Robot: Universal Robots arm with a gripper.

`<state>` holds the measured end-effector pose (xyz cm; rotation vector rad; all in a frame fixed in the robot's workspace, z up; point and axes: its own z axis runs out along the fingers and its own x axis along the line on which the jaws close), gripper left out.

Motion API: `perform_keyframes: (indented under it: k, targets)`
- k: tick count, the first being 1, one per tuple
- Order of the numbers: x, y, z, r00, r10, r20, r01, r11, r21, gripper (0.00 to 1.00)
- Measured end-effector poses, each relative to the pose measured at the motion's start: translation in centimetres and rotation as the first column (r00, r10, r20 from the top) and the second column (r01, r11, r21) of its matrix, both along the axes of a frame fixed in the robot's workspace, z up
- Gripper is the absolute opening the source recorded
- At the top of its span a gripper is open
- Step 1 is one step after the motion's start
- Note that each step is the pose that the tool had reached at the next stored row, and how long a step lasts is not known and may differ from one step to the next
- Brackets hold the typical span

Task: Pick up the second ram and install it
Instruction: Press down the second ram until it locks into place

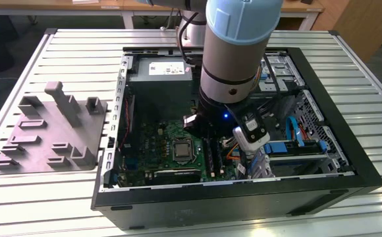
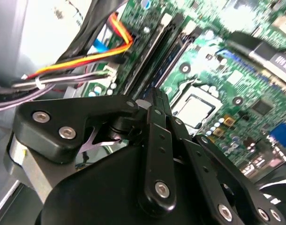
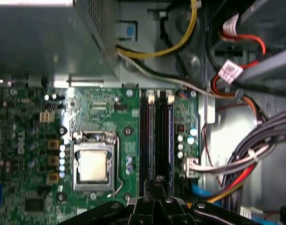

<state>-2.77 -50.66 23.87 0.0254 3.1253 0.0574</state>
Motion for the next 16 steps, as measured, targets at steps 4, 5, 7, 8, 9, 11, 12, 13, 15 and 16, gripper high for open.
perform_keyframes:
  k: [4, 5, 7, 8, 9, 11, 12, 13, 15, 16]
  targets:
    - [0.0, -0.45, -0.01, 1.0, 0.0, 0.0, 0.0, 1.0, 0.0, 0.1]
    - [0.0, -0.55, -0.01, 1.0, 0.0, -0.0001, 0.0, 1.0, -0.0001, 0.1]
    - [0.0, -0.71, -0.02, 1.0, 0.0, -0.0003, 0.0, 1.0, 0.0, 0.1]
    - [0.0, -0.73, -0.02, 1.0, 0.0, -0.0003, 0.0, 1.0, 0.0, 0.1]
    - [0.0, -0.76, -0.03, 1.0, 0.0, -0.0003, 0.0, 1.0, 0.0, 0.1]
    - [0.0, -0.95, -0.03, 1.0, 0.0, -0.0004, 0.0, 1.0, 0.0, 0.1]
    - [0.0, -1.06, -0.03, 1.0, 0.0, -0.0005, 0.0, 1.0, -0.0001, 0.1]
    - [0.0, -1.15, -0.04, 1.0, 0.0, -0.0005, 0.0, 1.0, 0.0, 0.1]
    - [0.0, -1.32, -0.06, 1.0, 0.0, -0.0011, 0.0, 1.0, -0.0001, 0.1]
    - [0.0, -1.37, -0.13, 1.0, 0.0, -0.0012, 0.0, 1.0, 0.0, 0.1]
